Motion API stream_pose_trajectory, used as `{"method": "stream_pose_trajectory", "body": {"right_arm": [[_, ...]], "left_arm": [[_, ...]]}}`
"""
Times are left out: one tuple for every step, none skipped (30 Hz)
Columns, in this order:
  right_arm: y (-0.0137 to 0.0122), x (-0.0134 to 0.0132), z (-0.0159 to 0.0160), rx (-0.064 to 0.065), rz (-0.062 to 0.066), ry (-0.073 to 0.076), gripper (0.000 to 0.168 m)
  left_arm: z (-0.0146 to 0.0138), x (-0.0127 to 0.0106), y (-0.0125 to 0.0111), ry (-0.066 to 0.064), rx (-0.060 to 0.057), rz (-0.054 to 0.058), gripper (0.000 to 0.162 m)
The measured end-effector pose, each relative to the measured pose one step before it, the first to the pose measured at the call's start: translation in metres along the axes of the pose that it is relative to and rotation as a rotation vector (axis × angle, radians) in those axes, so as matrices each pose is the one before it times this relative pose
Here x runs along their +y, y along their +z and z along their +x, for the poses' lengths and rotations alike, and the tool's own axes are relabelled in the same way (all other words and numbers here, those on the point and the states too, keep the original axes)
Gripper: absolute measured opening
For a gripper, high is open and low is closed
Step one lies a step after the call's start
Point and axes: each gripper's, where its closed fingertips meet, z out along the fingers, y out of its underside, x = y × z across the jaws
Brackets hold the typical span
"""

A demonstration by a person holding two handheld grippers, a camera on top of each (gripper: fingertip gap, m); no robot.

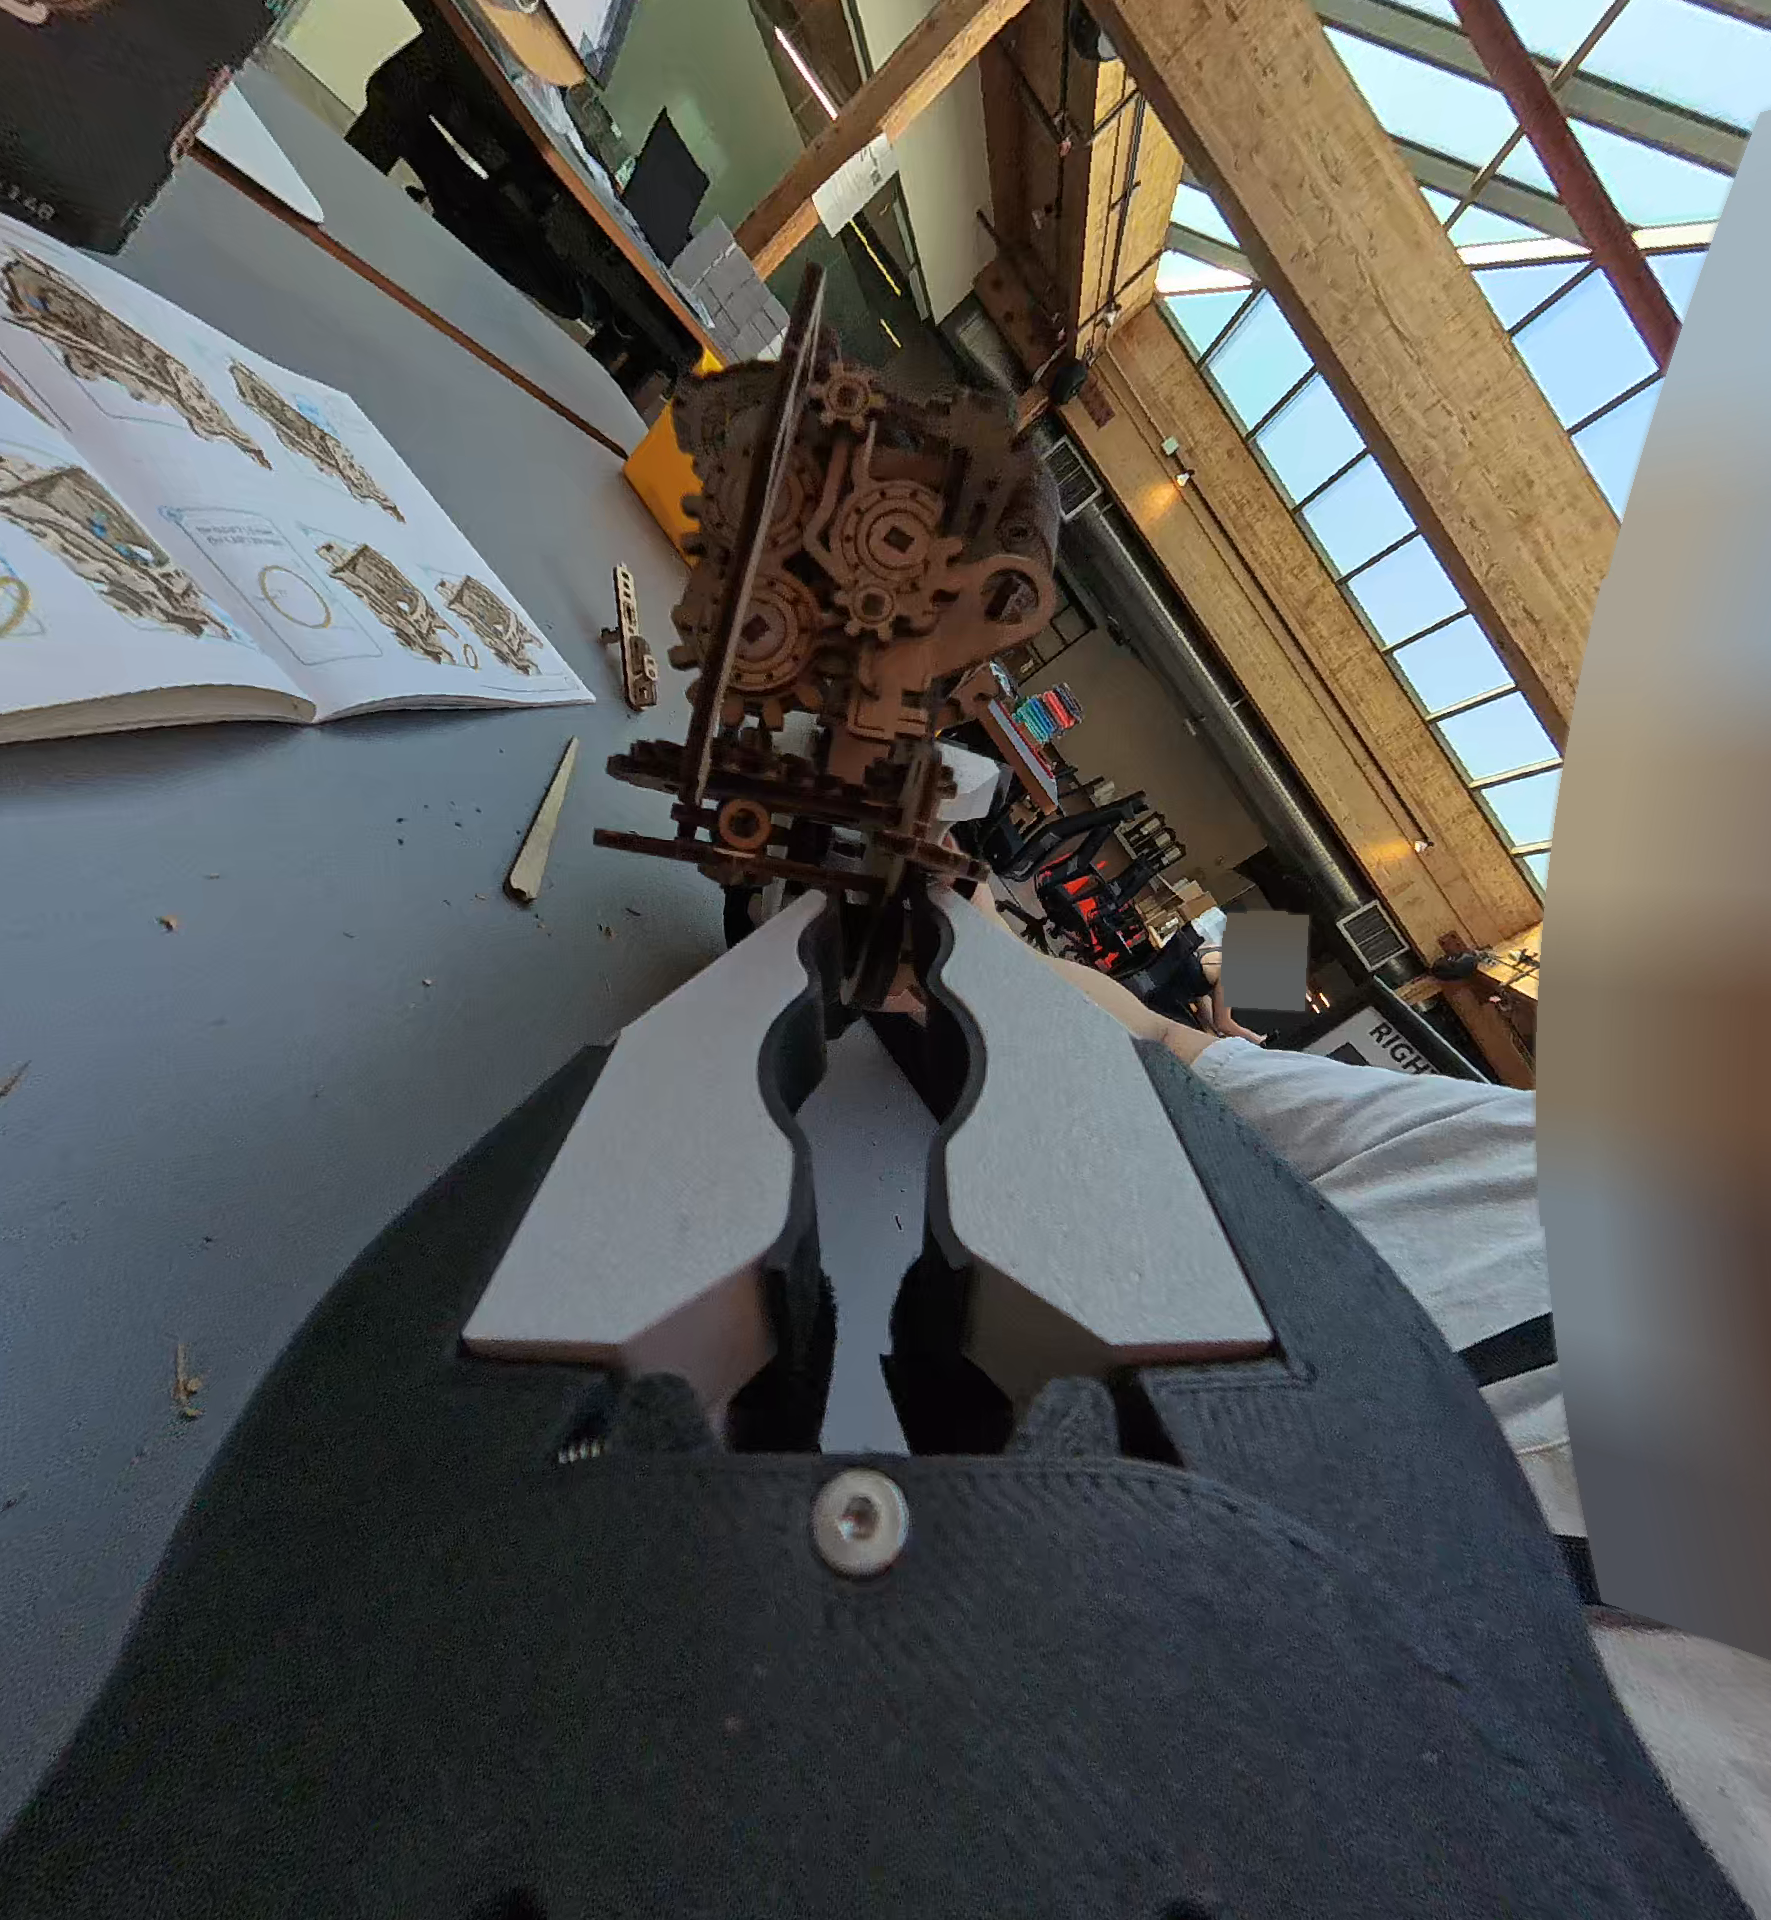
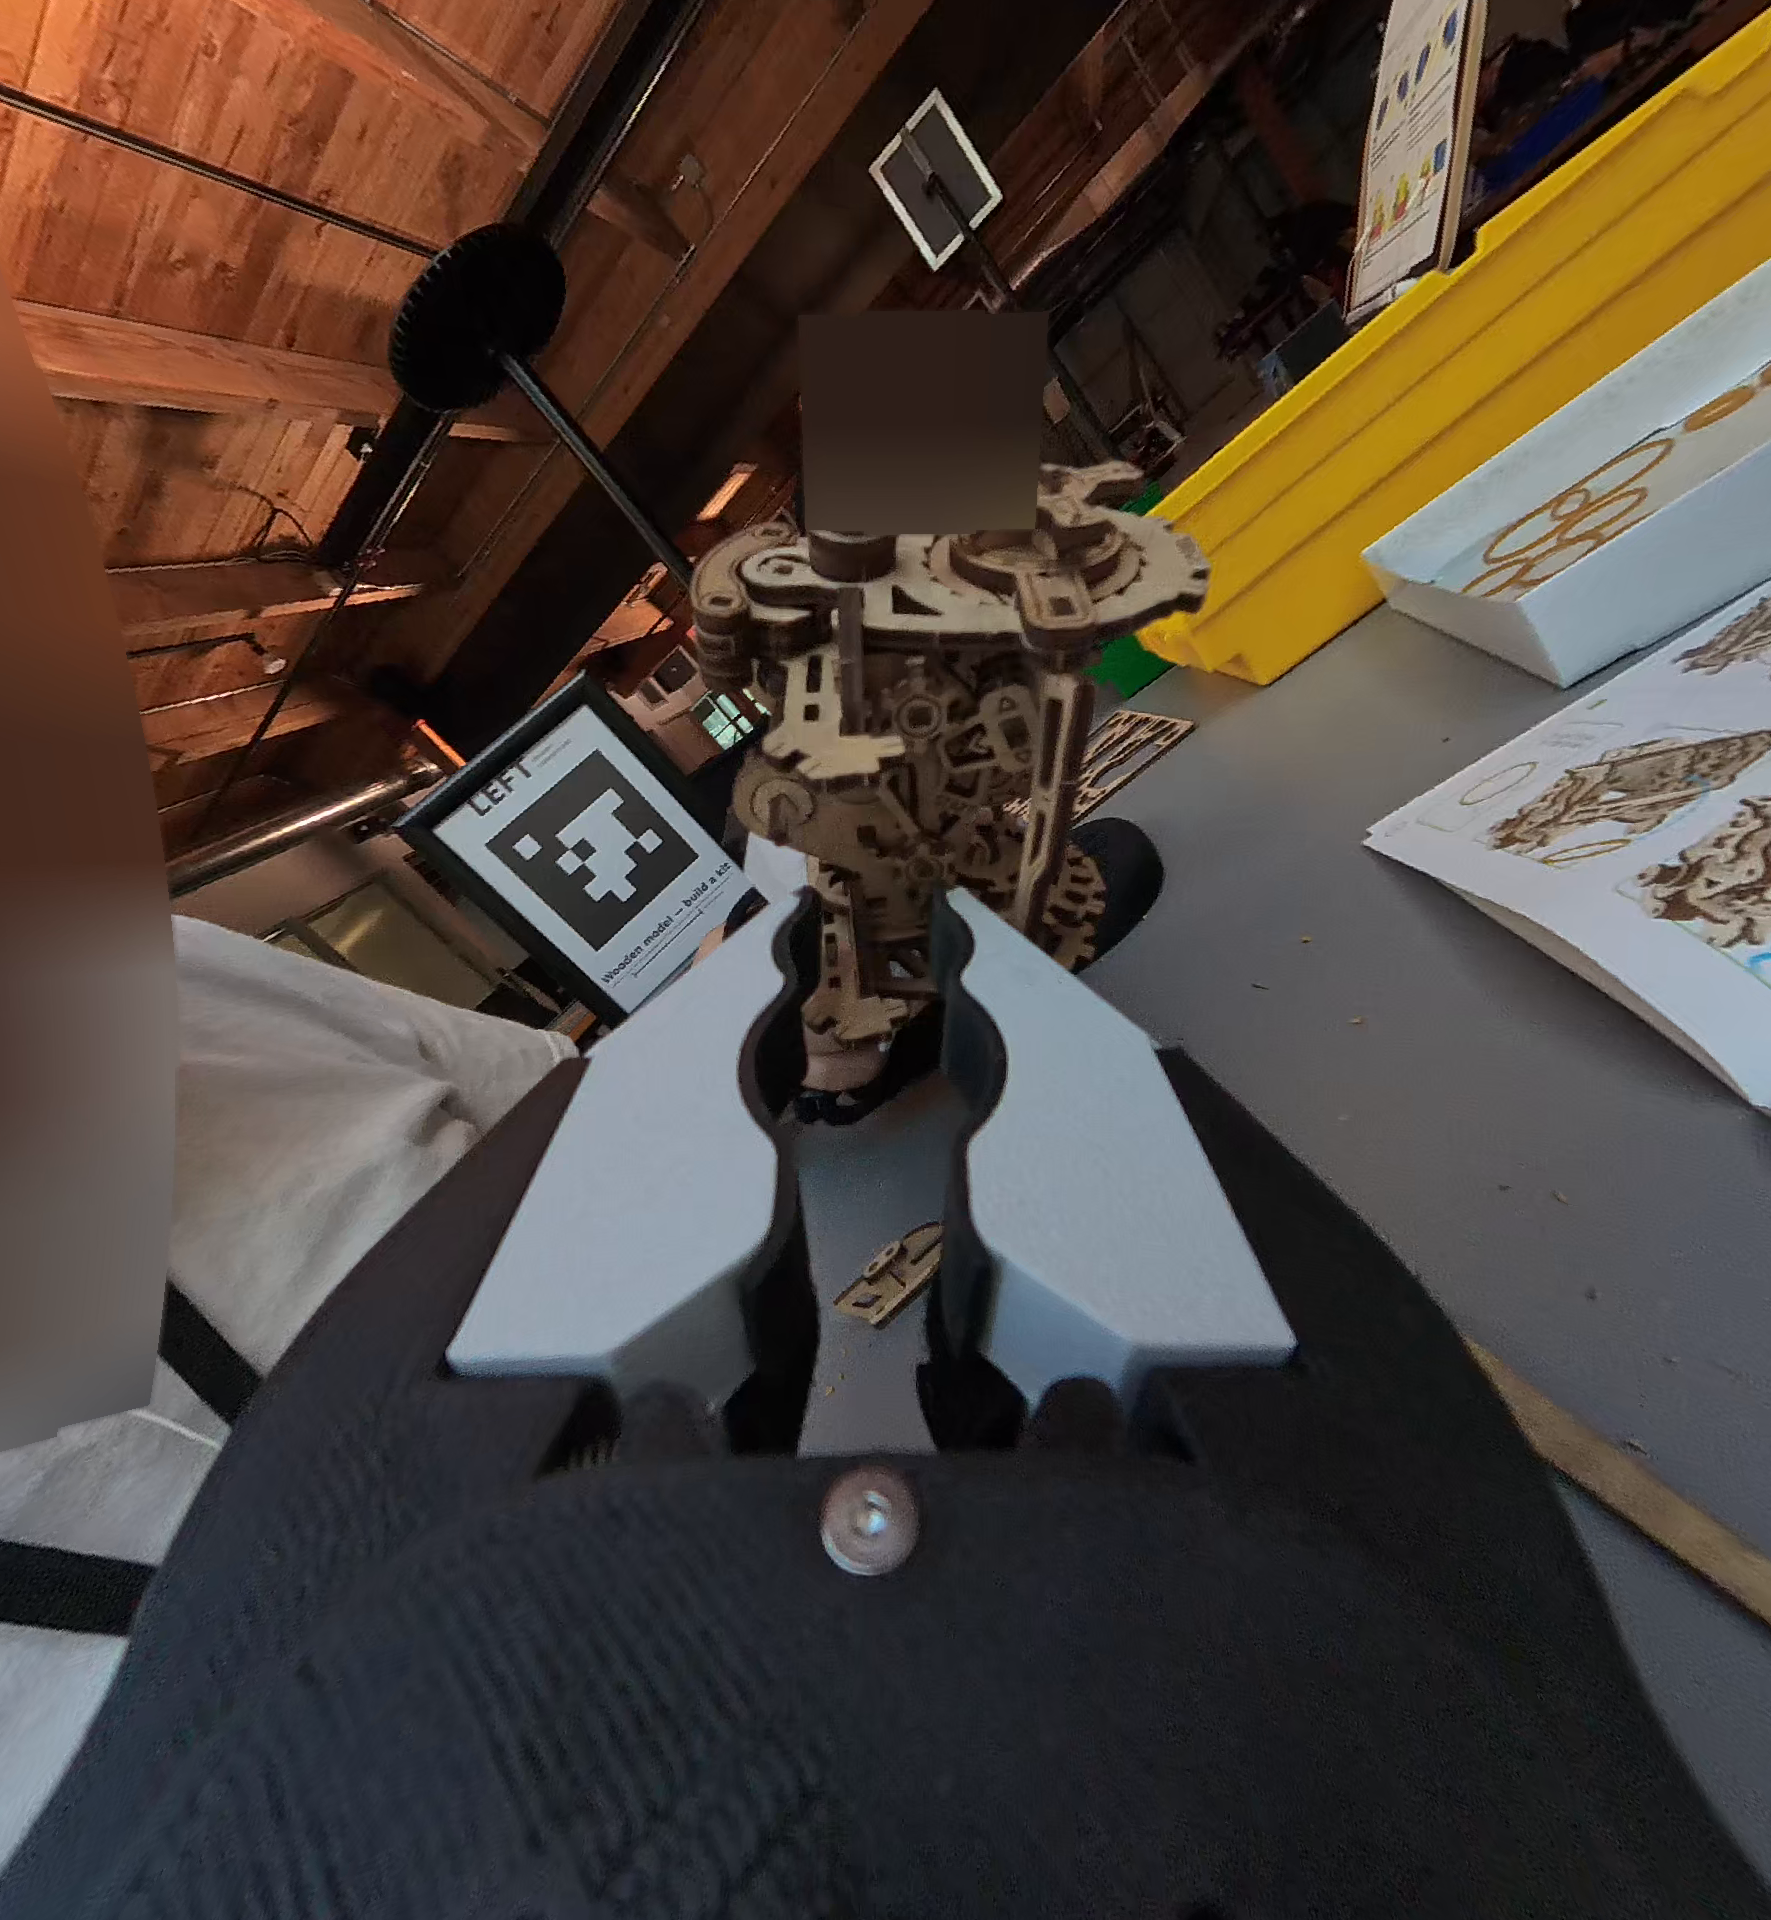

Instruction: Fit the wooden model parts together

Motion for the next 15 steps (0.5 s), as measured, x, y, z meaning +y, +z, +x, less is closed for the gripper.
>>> {"method": "stream_pose_trajectory", "body": {"right_arm": [[0.00108, 0.00215, -0.00237, -0.0270, -0.0200, 0.0267, 0.024], [0.00132, 0.00241, -0.00159, -0.0204, -0.0228, 0.0292, 0.029], [0.00159, 0.00215, -0.00191, -0.0172, -0.0174, 0.0167, 0.033], [0.00149, 0.00069, -0.00151, -0.0077, -0.0041, 0.0051, 0.035], [0.00126, 0.00096, -0.00083, 0.0008, -0.0025, -0.0045, 0.036], [0.00109, 0.00022, -0.00146, -0.0020, 0.0008, -0.0071, 0.038], [0.00064, -0.00192, -0.00224, -0.0048, 0.0127, -0.0062, 0.040], [0.00014, -0.00278, -0.00165, 0.0006, 0.0166, -0.0114, 0.040], [-0.00003, -0.00369, 0.00005, 0.0138, 0.0260, -0.0117, 0.039], [-0.00107, -0.00726, -0.00028, 0.0112, 0.0520, -0.0083, 0.039], [-0.00202, -0.00832, 0.00005, 0.0114, 0.0574, -0.0053, 0.040], [-0.00267, -0.00740, 0.00018, 0.0101, 0.0493, -0.0139, 0.039], [-0.00306, -0.00706, -0.00147, 0.0013, 0.0412, -0.0260, 0.039], [-0.00296, -0.00736, -0.00186, 0.0028, 0.0327, -0.0200, 0.040], [-0.00269, -0.00696, -0.00308, -0.0047, 0.0234, -0.0194, 0.039]], "left_arm": [[-0.00095, 0.00137, -0.00294, -0.0057, -0.0070, -0.0169, 0.009], [-0.00058, 0.00144, -0.00265, -0.0090, -0.0031, -0.0160, 0.009], [0.00022, 0.00083, -0.00242, -0.0096, 0.0026, -0.0108, 0.009], [0.00046, 0.00059, -0.00193, -0.0085, 0.0062, -0.0048, 0.009], [0.00012, 0.00006, -0.00155, -0.0135, 0.0049, 0.0000, 0.009], [0.00061, -0.00067, -0.00112, -0.0169, 0.0115, 0.0081, 0.009], [0.00182, -0.00153, -0.00054, -0.0194, 0.0232, 0.0162, 0.009], [0.00211, -0.00215, 0.00023, -0.0245, 0.0286, 0.0241, 0.009], [0.00250, -0.00215, 0.00077, -0.0197, 0.0303, 0.0255, 0.009], [0.00402, -0.00138, 0.00124, -0.0092, 0.0370, 0.0201, 0.009], [0.00376, -0.00100, 0.00152, -0.0016, 0.0308, 0.0171, 0.009], [0.00188, -0.00037, 0.00134, 0.0068, 0.0132, 0.0096, 0.009], [0.00023, -0.00039, 0.00079, 0.0162, -0.0021, 0.0041, 0.009], [0.00013, -0.00170, -0.00014, 0.0222, -0.0064, 0.0083, 0.009], [0.00067, -0.00275, -0.00112, 0.0192, -0.0051, 0.0108, 0.009]]}}
